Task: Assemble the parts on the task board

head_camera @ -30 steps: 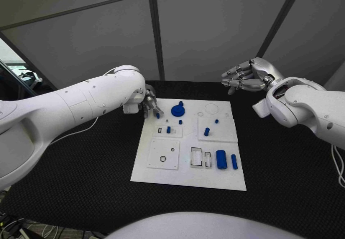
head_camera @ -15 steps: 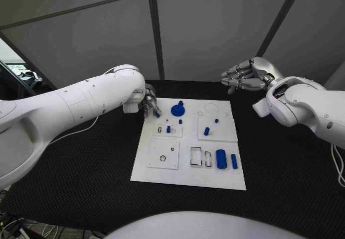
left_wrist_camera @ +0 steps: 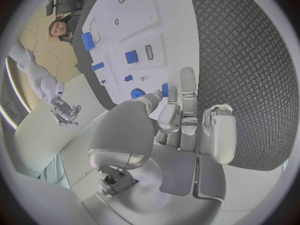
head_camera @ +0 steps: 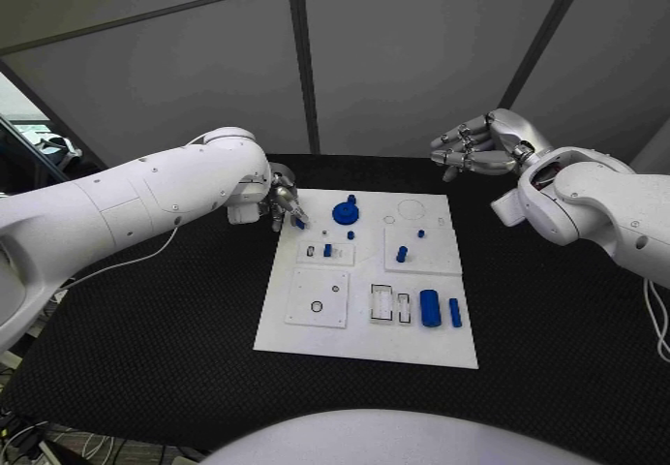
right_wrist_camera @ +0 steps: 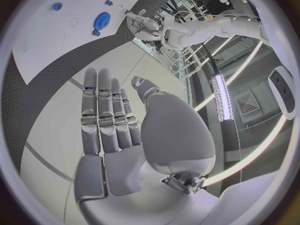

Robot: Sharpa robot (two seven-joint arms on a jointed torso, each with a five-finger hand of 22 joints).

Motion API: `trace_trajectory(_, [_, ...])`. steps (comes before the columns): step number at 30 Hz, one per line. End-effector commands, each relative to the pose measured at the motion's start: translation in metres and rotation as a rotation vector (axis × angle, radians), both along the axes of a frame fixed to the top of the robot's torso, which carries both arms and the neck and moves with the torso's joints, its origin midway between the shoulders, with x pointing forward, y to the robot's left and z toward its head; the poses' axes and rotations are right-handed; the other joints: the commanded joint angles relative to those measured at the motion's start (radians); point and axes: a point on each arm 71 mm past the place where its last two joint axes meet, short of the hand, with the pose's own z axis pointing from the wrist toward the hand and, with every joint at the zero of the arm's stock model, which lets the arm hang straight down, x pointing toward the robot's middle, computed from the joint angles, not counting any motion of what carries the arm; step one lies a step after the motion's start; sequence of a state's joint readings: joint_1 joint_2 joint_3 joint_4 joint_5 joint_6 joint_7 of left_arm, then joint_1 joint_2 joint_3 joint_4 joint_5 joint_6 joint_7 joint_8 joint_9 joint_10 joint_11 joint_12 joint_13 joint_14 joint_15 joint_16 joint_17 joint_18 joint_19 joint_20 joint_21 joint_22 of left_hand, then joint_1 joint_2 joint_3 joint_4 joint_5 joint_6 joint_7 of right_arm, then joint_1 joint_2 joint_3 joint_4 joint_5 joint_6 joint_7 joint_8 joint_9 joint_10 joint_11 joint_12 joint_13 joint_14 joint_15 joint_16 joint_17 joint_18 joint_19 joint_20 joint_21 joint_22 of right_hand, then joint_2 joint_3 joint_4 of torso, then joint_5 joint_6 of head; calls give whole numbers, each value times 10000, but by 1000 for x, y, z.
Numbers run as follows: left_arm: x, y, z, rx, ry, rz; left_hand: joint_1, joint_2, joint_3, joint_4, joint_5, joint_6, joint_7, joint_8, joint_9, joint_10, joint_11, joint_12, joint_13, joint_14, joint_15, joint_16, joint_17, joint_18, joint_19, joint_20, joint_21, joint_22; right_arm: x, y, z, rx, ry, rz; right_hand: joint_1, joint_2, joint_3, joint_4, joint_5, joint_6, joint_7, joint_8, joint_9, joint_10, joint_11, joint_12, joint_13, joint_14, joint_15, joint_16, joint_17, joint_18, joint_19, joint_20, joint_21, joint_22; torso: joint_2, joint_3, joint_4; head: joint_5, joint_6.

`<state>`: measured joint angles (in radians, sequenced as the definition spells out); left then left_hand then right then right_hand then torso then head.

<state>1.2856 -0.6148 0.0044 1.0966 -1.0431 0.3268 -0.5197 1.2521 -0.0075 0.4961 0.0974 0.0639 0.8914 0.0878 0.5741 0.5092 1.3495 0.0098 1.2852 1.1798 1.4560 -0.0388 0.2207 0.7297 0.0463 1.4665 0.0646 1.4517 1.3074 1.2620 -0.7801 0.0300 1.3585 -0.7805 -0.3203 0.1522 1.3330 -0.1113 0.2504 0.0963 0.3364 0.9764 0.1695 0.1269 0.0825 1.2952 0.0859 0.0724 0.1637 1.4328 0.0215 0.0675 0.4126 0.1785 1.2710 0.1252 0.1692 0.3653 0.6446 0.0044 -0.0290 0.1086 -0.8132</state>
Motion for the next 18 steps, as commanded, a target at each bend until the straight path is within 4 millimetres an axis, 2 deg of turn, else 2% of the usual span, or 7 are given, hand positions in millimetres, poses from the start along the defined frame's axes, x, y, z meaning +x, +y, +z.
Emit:
trace_trajectory(1, [-5, -2, 5, -687, -276, 300, -129, -27, 925, -792, 27, -23, -88, 56, 47, 63, -27, -41, -12, 27, -43, -52, 14, -71, 346, -32, -67, 1068, 0, 0, 2, 18, -84, 80, -37, 1, 29, 50, 53, 50, 17, -14, -9, 57, 35, -8, -9, 36, 9, -14, -8, 28, 69, -5, -43, -8, 1, -1, 0, 24, -11])
trace_trajectory(7, [-25, -3, 14, -1029, -767, 84, -335, -244, 1449, -970, 26, -28, -102, 207, 171, 93, -47, -52, -22, 28, -58, -55, 13, -74, 359, -46, -65, 1085, 0, -2, 1, 6, -84, 34, -44, -1, 28, 56, 56, 44, 19, -19, -12, 56, 37, -9, -12, 34, 11, -16, -12, 28, 69, -4, -48, -12, 1, 0, -3, 35, 11])
trace_trajectory(12, [-36, -2, 16, -1099, -1062, 58, -402, -294, 1563, -992, 23, -19, -111, 248, 203, 132, -55, -27, 8, 33, -63, -53, 14, -81, 374, -52, -45, 1113, 0, -3, 1, -1, -78, 15, -44, -1, 28, 56, 56, 44, 19, -19, -12, 56, 37, -9, -12, 34, 11, -16, -12, 28, 69, -4, -48, -12, -8, 8, -7, 69, -1])
trace_trajectory(18, [-50, -4, 8, -875, -1085, -79, -434, -319, 1614, -1001, 20, -14, -116, 266, 217, 161, -60, -1, 40, 35, -67, -52, 15, -88, 389, -56, -21, 1143, 0, -4, 0, -6, -52, 5, -53, -2, 26, 64, 59, 41, 21, -22, -13, 56, 39, -10, -15, 33, 13, -17, -15, 27, 70, -2, -54, -16, -5, 12, -16, 99, 35])
